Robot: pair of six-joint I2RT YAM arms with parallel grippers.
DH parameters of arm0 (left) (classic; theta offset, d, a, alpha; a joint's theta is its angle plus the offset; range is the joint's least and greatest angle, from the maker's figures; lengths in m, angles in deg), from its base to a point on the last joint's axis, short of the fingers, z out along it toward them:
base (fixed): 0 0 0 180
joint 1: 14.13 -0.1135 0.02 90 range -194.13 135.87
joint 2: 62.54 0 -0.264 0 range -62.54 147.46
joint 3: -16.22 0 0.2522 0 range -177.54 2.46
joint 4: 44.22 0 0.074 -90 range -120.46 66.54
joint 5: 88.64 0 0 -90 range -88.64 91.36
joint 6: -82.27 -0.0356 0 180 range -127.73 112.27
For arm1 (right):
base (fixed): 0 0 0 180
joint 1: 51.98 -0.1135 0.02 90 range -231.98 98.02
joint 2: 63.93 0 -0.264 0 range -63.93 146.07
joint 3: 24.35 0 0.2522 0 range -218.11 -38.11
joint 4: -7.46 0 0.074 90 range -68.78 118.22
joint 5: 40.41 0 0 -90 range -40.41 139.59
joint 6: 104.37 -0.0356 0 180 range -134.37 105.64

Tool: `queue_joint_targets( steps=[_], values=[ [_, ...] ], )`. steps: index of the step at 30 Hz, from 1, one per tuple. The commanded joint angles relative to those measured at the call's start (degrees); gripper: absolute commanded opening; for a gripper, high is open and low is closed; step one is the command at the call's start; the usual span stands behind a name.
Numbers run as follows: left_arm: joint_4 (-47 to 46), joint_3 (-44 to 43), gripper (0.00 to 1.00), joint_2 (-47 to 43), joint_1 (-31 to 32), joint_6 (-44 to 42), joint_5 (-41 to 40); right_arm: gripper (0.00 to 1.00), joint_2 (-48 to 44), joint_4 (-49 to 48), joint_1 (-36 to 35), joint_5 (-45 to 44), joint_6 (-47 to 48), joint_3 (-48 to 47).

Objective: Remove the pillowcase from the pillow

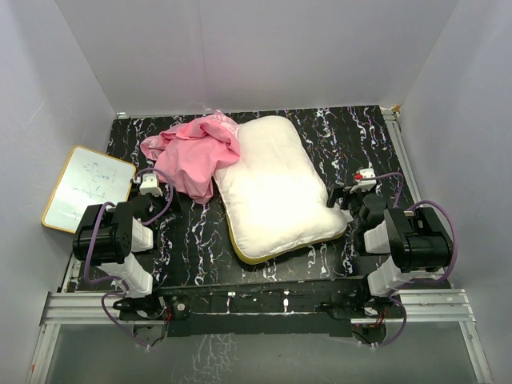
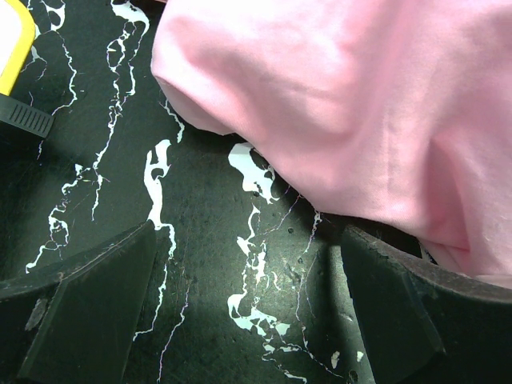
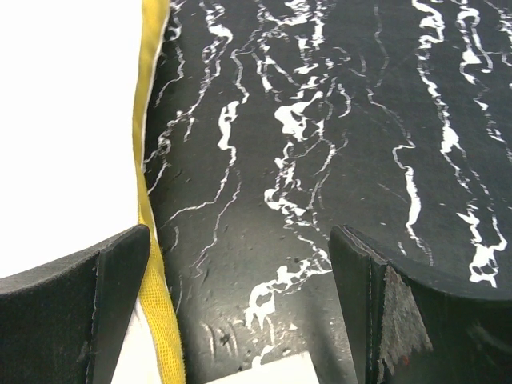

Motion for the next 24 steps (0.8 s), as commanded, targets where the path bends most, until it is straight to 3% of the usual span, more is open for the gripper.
queue_joint_targets(
  steps=[1, 5, 8, 14, 24],
  values=[
    [-0.45, -0.99, 0.97, -0.18, 0.17, -0.62, -0.03, 0.98, -0.64, -5.24, -0.14, 7.4, 3.35, 1.67],
    [-0.34, -1.08, 0.97, -0.14, 1.13, -1.45, -0.49, 0.98, 0.43, -2.17, -0.19, -4.02, -1.68, -0.85],
    [-0.11, -1.16, 0.97, -0.16, 1.13, -1.43, -0.47, 0.98, -0.09, -3.0, -0.19, -7.74, -2.79, 0.14],
    [0.01, -1.16, 0.97, -0.25, 1.13, -1.52, -0.42, 0.98, 0.25, -1.9, -0.19, -0.97, -0.24, -0.78],
    [0.0, -1.21, 0.97, -0.1, 1.17, -1.51, -0.6, 0.98, 0.35, -1.86, -0.19, -0.73, -0.25, -0.78]
  ],
)
